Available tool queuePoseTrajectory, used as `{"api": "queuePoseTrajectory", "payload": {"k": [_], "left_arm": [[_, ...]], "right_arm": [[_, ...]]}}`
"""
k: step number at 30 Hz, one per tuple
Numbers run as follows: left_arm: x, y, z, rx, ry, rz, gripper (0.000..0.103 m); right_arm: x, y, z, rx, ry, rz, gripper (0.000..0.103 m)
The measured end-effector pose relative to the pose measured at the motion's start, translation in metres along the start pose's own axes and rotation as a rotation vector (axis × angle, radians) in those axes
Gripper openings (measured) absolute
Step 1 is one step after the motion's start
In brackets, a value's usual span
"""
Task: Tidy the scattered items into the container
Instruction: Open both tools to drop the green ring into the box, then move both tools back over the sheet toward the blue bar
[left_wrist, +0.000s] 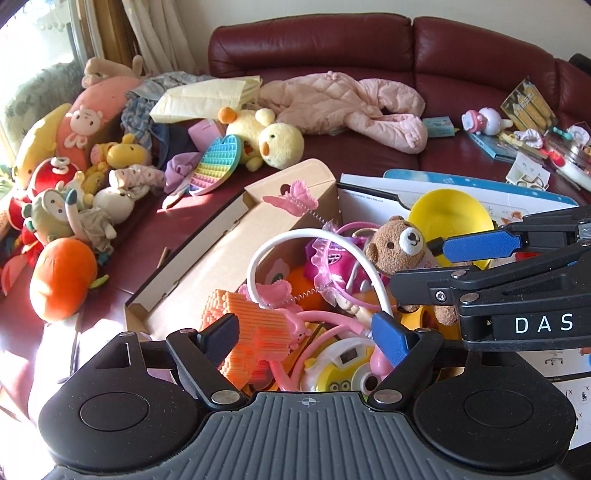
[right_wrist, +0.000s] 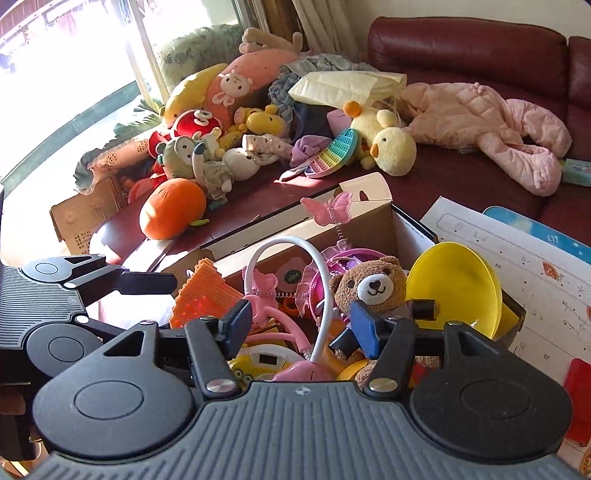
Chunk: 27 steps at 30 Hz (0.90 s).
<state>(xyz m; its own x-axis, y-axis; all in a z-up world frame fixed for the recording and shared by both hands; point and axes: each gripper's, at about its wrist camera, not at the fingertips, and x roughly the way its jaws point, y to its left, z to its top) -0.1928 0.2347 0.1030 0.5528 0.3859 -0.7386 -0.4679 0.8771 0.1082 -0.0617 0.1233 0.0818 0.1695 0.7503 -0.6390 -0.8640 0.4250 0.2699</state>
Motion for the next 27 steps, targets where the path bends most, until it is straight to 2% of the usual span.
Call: {"api": "queuePoseTrajectory", "payload": {"k": [6,14,21,27], "left_arm": [[-0.004,-0.022,0.005,0.042,-0.02,-0.02,0.088],[-0.005,-0.07,0.012,0.116,-0.037,-0.096,0.088],[0.002,-0.129,0.01,0.231,-0.029,-0.184,0.088],[0.023,-0.182,-0.002,0.321,0.036,-0.286,0.088]], "right_arm": [[-0.018,-0.017,-0.008,0.039,-0.03,-0.035,0.065],[-0.049,-0.064,-0.034,0.133,-0.054,-0.126,0.068],[-0.081,-0.123,-0.074,0.243,-0.047,-0.258,0.069],[-0.107,-0.176,-0.124,0.375,0.001,-0.381,0.069]]}}
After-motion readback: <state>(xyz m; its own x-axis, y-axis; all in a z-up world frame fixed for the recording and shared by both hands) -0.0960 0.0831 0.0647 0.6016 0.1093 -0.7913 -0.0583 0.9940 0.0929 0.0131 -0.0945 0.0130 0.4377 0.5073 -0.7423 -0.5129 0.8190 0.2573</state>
